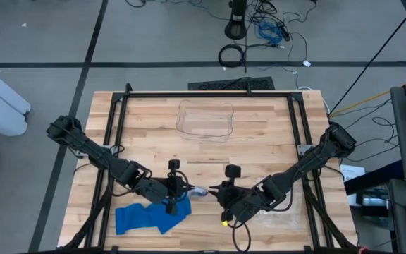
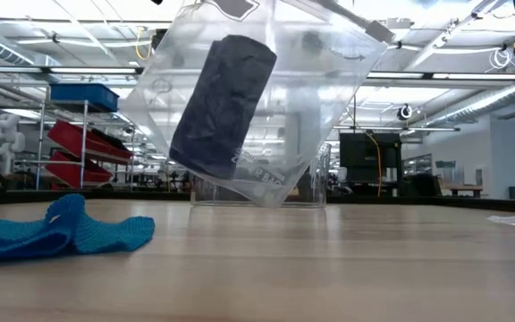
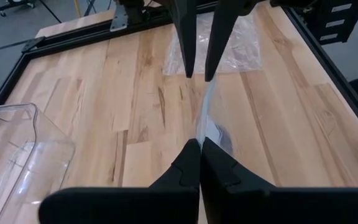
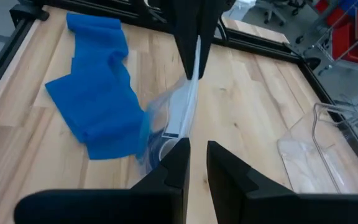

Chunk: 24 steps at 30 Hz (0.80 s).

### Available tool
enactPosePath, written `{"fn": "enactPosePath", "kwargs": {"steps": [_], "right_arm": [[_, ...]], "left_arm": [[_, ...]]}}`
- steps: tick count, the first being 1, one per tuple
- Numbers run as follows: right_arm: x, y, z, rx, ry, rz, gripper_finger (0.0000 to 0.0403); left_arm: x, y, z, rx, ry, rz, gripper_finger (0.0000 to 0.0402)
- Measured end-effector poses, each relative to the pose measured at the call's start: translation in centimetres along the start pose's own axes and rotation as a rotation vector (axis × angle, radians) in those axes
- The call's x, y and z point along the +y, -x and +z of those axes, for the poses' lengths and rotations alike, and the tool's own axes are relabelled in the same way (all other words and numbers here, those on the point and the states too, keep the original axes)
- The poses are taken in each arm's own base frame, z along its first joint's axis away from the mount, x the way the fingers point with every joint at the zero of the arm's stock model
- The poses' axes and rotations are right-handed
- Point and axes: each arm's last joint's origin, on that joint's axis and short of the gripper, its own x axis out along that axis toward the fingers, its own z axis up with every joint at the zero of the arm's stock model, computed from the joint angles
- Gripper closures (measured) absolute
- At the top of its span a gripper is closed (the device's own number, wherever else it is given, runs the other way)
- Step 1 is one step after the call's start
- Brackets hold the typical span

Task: Roll bandage
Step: Put the transparent zip bag with the rolled purple bandage into the transparent bin

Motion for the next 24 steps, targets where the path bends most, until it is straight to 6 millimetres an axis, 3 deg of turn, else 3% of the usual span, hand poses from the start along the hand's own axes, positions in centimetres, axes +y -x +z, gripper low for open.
{"fn": "enactPosePath", "kwargs": {"steps": [12,17,24], "right_arm": [[1.0,0.8,0.1,-0.033,0.084,0.045,0.0353],[1.5,1.1,0.3,-0.052,0.081,0.096,0.0288],[0.7,0.5,0.4,-0.054,-0.032,0.003,0.0189]], "left_arm": [[0.0,0.0,0.0,0.000,0.025,-0.001,0.0401],[0.0,0.0,-0.1,0.008,0.021,0.000,0.0401],[0.0,0.0,-0.1,0.007,0.021,0.000,0.0401]]}}
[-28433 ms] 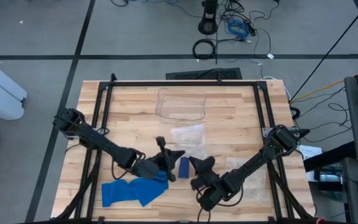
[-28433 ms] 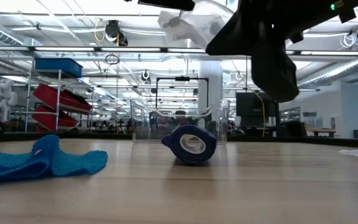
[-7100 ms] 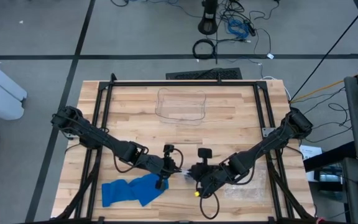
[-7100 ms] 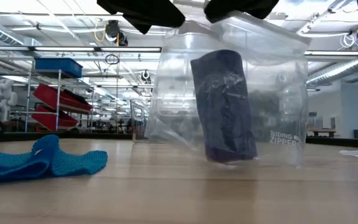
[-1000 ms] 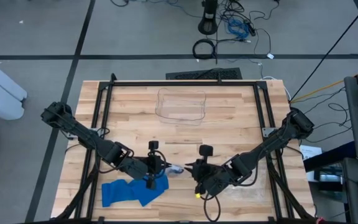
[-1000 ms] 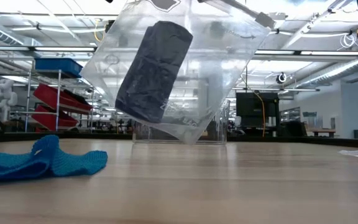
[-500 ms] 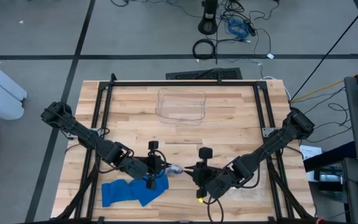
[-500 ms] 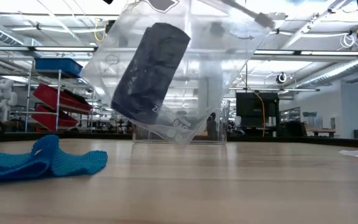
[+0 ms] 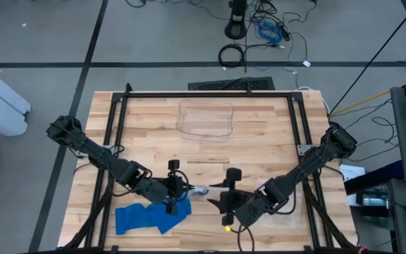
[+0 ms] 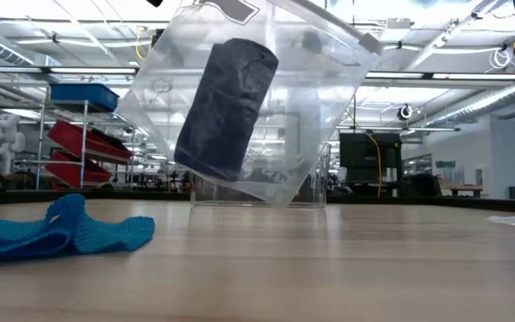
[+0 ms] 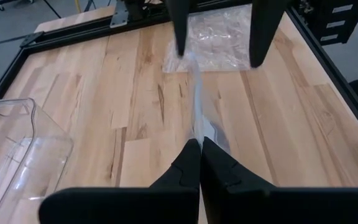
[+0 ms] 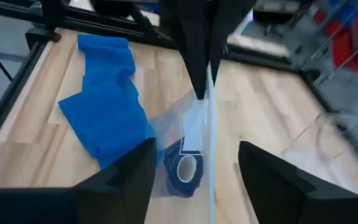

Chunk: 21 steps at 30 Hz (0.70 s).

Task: Roll bandage
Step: Put the transparent zip bag with the rolled purple bandage into the transparent bin

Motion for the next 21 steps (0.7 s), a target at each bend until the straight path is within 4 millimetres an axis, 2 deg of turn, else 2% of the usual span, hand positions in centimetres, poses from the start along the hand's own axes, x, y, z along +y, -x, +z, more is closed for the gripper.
{"fn": "enactPosePath", "kwargs": {"steps": [4,8,11,16,21], "right_arm": [[-0.6,-1.2,-0.2,0.039,-0.041,0.056,0.0187],[-0.8,-2.2,-0.8,0.082,-0.019,0.045,0.0213],[-1.0,-2.3,-0.9,0.095,-0.013,0.040,0.0256],[-0.9,-2.2,-1.2,0.113,0.011,0.038,0.0380],[-1.0,-2.2,-1.5,0.140,0.033,0.024,0.0400]], "left_arm": [[0.1,0.0,0.0,0.000,-0.001,0.002,0.0402],[0.1,-0.1,0.0,0.000,0.001,0.003,0.0401],[0.1,-0.1,0.0,0.002,0.000,0.002,0.0402],[0.2,-0.1,-0.1,0.016,-0.007,0.004,0.0401],[0.6,-0.3,0.0,0.012,0.006,0.019,0.0398]]}}
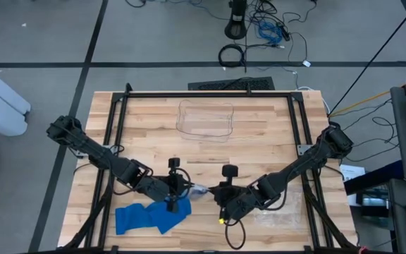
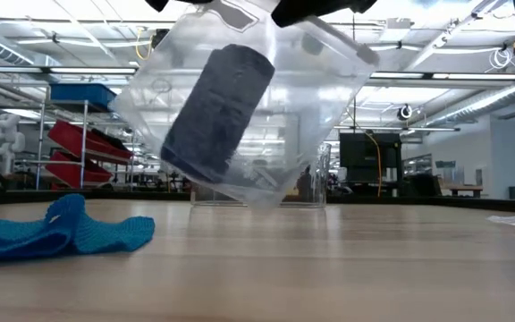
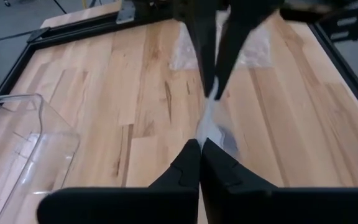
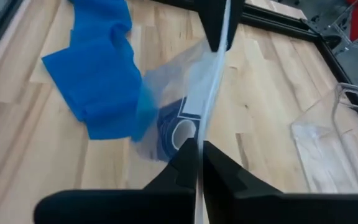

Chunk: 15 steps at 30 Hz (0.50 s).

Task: Roll bandage
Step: Put the transparent zip bag with the rolled purple bandage into the transparent bin

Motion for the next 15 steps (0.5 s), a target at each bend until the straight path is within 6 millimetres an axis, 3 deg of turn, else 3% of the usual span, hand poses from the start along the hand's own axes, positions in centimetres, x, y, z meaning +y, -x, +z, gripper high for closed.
{"fn": "enactPosePath", "kwargs": {"steps": [8,15], "right_arm": [[-0.7,-0.4,0.1,0.004,0.073,-0.039,0.0402],[-3.7,-1.3,1.3,0.081,0.180,-0.106,0.0403]], "left_arm": [[0.1,0.0,0.3,-0.030,0.020,0.004,0.0328],[0.8,1.0,0.1,0.003,0.016,0.067,0.0278]]}}
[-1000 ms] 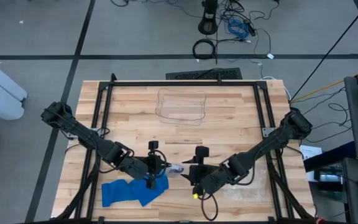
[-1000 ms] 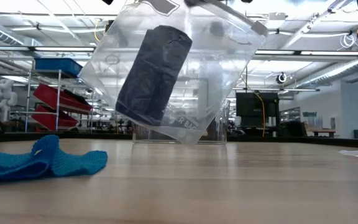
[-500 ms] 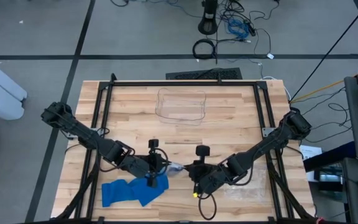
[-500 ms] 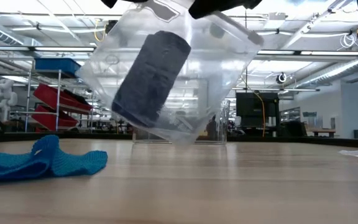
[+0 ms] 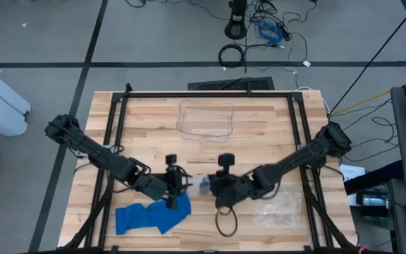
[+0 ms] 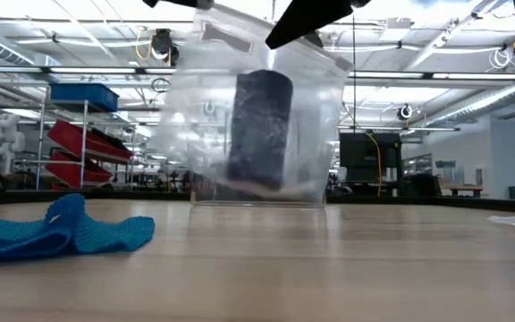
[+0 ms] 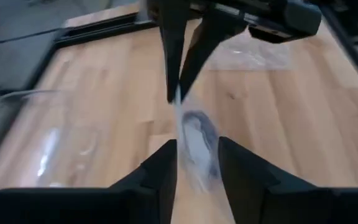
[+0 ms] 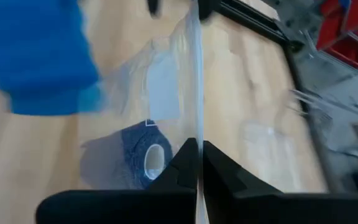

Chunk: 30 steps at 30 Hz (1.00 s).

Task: Roll bandage
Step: Put the transparent zip bag with the rolled purple bandage into the transparent bin

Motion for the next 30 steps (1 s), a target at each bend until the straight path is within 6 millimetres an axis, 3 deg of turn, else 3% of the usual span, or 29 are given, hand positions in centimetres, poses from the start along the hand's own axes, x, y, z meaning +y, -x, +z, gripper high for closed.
{"fn": "enactPosePath", "kwargs": {"steps": [8,14,22,30], "right_arm": [[-7.4,0.2,3.4,0.108,0.065,-0.075,0.0403],[-13.8,-0.3,4.0,0.199,0.046,-0.126,0.0403],[-20.7,-2.3,2.9,0.226,0.039,-0.082,0.0403],[-25.2,-4.5,0.8,0.242,0.011,-0.011,0.0403]], "left_arm": [[3.6,4.5,-0.4,0.027,0.107,0.251,0.0272],[4.7,6.1,-0.8,-0.016,0.142,0.448,0.0272],[4.5,5.6,-2.1,-0.002,0.114,0.511,0.0272],[4.5,5.6,-2.1,-0.007,0.119,0.509,0.0272]]}}
